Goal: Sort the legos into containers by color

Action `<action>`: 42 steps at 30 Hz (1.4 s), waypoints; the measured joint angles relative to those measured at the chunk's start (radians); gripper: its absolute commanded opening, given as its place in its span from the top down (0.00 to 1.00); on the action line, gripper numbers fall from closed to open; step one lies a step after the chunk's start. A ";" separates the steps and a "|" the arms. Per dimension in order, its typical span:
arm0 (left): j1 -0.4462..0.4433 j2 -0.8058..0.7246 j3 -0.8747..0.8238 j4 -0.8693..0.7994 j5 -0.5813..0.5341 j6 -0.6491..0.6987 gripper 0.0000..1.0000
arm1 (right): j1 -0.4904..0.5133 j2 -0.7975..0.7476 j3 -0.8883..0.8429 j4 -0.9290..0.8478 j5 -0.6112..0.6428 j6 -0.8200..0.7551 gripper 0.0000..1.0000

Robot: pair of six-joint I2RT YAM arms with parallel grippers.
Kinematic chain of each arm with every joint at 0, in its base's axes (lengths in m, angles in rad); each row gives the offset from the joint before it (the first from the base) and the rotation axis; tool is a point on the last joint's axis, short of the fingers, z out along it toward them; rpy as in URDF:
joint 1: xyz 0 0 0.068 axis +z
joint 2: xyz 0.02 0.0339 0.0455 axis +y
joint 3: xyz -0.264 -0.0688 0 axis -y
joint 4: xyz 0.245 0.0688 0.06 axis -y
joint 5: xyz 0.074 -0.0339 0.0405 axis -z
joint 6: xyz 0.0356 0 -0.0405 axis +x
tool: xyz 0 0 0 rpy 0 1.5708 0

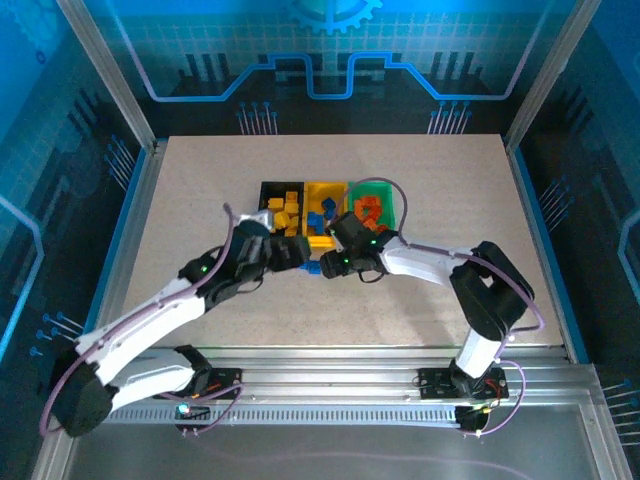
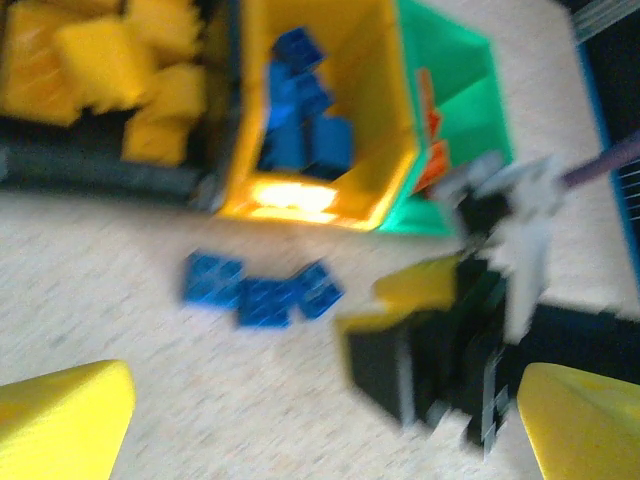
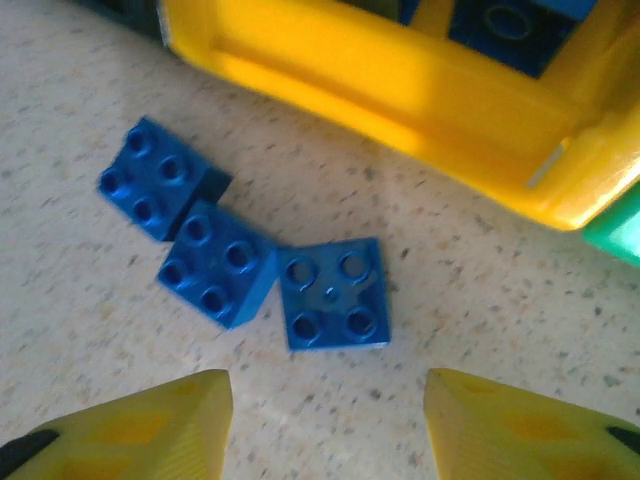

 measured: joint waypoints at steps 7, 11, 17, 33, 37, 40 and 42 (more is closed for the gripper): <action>0.000 -0.227 -0.146 -0.130 -0.072 -0.065 0.01 | 0.020 0.082 0.066 -0.013 0.064 -0.019 0.46; 0.000 -0.274 -0.175 -0.170 -0.093 -0.091 0.01 | 0.031 0.127 0.099 -0.028 0.082 -0.022 0.47; 0.000 -0.275 -0.176 -0.193 -0.108 -0.105 0.01 | 0.031 0.173 0.126 -0.050 0.091 -0.020 0.60; 0.000 -0.210 -0.180 -0.193 -0.115 -0.106 0.01 | 0.032 -0.135 0.058 -0.113 0.109 -0.026 0.67; 0.000 -0.198 -0.189 -0.195 -0.114 -0.110 0.01 | 0.005 -0.086 0.237 -0.146 0.109 -0.024 0.65; 0.000 -0.198 -0.189 -0.196 -0.114 -0.113 0.01 | -0.039 0.032 0.390 -0.169 0.109 -0.011 0.65; 0.000 -0.200 -0.189 -0.201 -0.114 -0.112 0.01 | -0.069 0.114 0.469 -0.189 0.111 -0.002 0.64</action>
